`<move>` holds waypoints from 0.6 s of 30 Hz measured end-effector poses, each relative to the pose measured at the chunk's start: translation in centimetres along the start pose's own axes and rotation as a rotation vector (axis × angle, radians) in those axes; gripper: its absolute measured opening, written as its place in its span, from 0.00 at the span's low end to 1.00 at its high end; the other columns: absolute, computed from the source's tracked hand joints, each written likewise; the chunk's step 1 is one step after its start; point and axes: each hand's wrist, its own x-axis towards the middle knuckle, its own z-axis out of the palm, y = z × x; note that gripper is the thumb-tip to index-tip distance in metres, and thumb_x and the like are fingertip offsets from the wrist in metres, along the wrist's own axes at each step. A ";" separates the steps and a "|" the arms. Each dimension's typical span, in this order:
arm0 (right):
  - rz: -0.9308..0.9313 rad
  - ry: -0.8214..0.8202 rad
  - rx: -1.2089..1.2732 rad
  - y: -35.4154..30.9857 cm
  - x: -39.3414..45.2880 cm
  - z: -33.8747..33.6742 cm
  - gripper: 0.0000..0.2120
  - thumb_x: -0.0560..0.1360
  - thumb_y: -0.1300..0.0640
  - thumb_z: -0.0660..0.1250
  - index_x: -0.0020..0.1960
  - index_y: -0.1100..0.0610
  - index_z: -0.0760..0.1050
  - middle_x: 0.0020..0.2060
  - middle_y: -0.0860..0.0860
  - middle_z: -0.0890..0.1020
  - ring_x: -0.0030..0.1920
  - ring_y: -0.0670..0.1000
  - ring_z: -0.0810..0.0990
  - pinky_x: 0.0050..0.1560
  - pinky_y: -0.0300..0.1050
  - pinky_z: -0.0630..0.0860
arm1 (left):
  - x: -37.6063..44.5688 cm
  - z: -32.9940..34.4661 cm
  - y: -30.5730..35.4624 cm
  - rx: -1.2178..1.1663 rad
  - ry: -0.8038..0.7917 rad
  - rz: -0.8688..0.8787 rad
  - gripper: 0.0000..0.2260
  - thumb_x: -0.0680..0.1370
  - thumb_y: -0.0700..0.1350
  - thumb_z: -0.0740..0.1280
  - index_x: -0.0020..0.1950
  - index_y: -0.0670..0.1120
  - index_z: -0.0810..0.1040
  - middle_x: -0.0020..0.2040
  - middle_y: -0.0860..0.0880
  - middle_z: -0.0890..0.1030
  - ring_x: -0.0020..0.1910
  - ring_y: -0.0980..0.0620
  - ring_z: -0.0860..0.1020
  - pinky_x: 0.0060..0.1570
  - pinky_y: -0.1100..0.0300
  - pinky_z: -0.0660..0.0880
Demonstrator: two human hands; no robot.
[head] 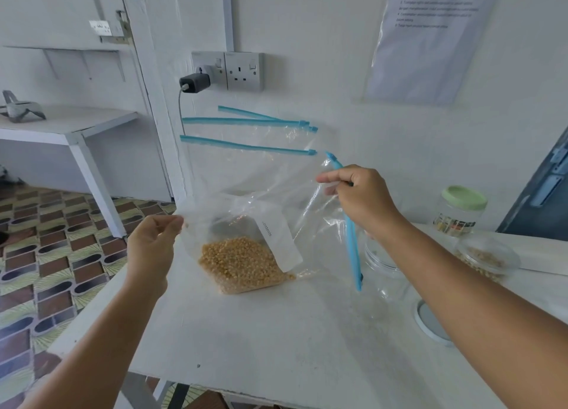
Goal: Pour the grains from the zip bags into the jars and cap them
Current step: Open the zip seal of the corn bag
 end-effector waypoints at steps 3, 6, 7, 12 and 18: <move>0.013 0.017 0.019 0.3 0.1 -0.2 0.26 0.77 0.70 0.56 0.50 0.46 0.86 0.51 0.44 0.85 0.46 0.40 0.85 0.45 0.31 0.76 | 0.3 0.3 0.3 -0.014 0.063 0.038 0.03 0.81 0.45 0.72 0.48 0.50 0.82 0.50 0.48 0.84 0.50 0.50 0.79 0.62 0.48 0.78; 0.038 0.016 0.020 0.7 0.0 -0.2 0.26 0.77 0.70 0.55 0.49 0.45 0.85 0.53 0.45 0.85 0.46 0.40 0.84 0.43 0.30 0.75 | 0.6 0.3 0.3 -0.017 0.025 -0.003 0.04 0.81 0.48 0.73 0.50 0.49 0.82 0.52 0.46 0.83 0.53 0.48 0.79 0.64 0.47 0.77; 0.048 0.015 0.019 0.8 0.0 -0.2 0.26 0.78 0.70 0.55 0.48 0.45 0.85 0.53 0.46 0.85 0.44 0.38 0.84 0.41 0.27 0.73 | 0.7 0.2 0.2 -0.011 -0.026 -0.041 0.06 0.80 0.50 0.73 0.51 0.48 0.83 0.53 0.46 0.83 0.54 0.48 0.79 0.64 0.47 0.77; 0.064 0.010 0.013 1.1 -0.1 -0.4 0.25 0.78 0.71 0.56 0.49 0.47 0.85 0.52 0.48 0.84 0.40 0.34 0.81 0.36 0.24 0.71 | 0.5 -0.5 0.3 0.075 -0.208 -0.107 0.05 0.80 0.48 0.72 0.53 0.50 0.86 0.57 0.51 0.85 0.61 0.49 0.79 0.67 0.49 0.74; 0.070 0.056 0.019 1.4 0.1 0.0 0.24 0.78 0.71 0.56 0.53 0.51 0.86 0.54 0.48 0.84 0.42 0.34 0.81 0.38 0.24 0.71 | 0.0 0.3 0.2 -0.069 -0.055 -0.052 0.06 0.77 0.47 0.76 0.47 0.47 0.82 0.39 0.56 0.80 0.43 0.55 0.77 0.63 0.51 0.73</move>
